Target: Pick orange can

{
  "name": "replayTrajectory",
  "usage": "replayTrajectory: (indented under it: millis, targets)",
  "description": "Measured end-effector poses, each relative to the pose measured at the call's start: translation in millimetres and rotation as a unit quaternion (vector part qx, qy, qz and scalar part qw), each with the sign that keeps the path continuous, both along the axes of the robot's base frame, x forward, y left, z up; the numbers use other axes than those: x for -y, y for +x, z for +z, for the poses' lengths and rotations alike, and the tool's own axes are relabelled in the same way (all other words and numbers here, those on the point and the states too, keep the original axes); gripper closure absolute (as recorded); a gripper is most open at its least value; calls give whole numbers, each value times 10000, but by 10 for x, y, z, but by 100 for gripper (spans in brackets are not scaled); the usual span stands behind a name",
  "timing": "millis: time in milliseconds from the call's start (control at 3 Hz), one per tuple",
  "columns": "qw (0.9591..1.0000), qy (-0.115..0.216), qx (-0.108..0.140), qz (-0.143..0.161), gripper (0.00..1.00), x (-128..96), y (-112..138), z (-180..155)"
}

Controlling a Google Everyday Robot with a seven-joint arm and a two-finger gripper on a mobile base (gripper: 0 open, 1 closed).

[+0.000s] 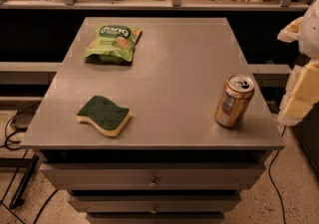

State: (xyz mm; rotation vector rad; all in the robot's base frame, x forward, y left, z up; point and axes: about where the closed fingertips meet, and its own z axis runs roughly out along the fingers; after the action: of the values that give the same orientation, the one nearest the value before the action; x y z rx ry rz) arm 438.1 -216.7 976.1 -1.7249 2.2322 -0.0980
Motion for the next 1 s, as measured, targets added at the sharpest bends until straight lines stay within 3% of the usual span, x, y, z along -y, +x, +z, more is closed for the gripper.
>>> replayTrajectory:
  millis: [333, 667, 1000]
  targets:
    - [10000, 0, 1, 0, 0, 0, 0, 0]
    - [9996, 248, 13, 119, 0, -99, 19, -40]
    - [9967, 749, -11, 300, 0, -271, 75, -138]
